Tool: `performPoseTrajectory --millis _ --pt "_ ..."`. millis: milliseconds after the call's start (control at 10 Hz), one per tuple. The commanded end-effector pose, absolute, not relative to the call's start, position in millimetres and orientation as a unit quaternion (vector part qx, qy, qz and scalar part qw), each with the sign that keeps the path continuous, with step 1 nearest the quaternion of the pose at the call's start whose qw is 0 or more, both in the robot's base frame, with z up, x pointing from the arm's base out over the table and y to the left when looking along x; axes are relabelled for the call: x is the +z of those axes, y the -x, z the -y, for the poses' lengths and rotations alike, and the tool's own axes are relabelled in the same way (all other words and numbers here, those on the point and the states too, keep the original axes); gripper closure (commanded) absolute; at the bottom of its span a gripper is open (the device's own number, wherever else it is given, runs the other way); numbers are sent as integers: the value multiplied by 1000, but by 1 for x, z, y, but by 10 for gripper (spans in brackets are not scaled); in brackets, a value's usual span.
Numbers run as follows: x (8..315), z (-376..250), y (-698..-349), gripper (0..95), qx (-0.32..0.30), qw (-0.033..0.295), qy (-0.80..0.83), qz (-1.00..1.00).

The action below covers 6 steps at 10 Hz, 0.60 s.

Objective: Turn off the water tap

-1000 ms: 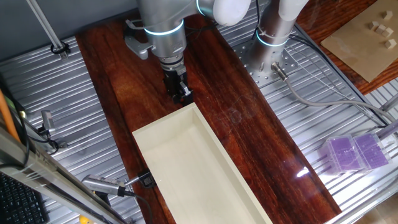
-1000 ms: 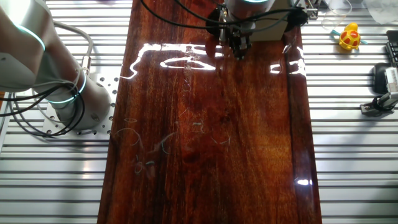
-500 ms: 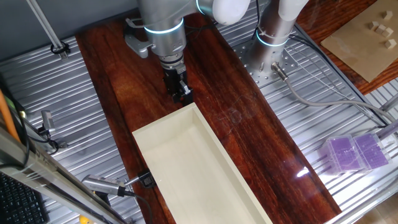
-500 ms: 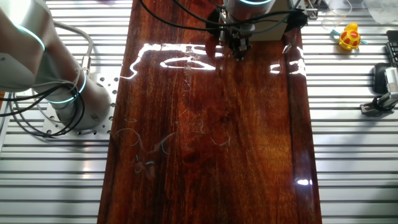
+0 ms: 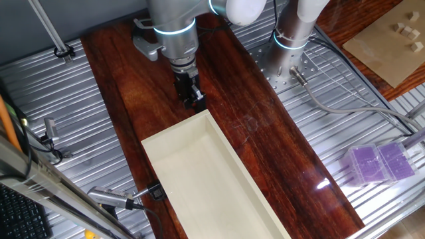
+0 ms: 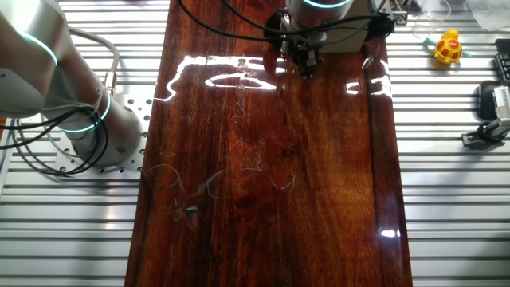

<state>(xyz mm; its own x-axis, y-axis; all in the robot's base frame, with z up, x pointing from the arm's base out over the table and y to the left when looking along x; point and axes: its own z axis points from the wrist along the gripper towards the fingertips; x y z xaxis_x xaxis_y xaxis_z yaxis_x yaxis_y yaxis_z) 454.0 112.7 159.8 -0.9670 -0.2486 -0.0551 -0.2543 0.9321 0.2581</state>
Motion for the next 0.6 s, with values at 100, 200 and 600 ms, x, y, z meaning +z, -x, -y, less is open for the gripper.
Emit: performPoseTrajectory --millis 100,200,600 --pt "168 -103 -460 380 121 -1 159 -980" --pt "171 -100 -459 570 120 -8 166 -979" --pt "171 -100 -459 950 130 -14 162 -978"
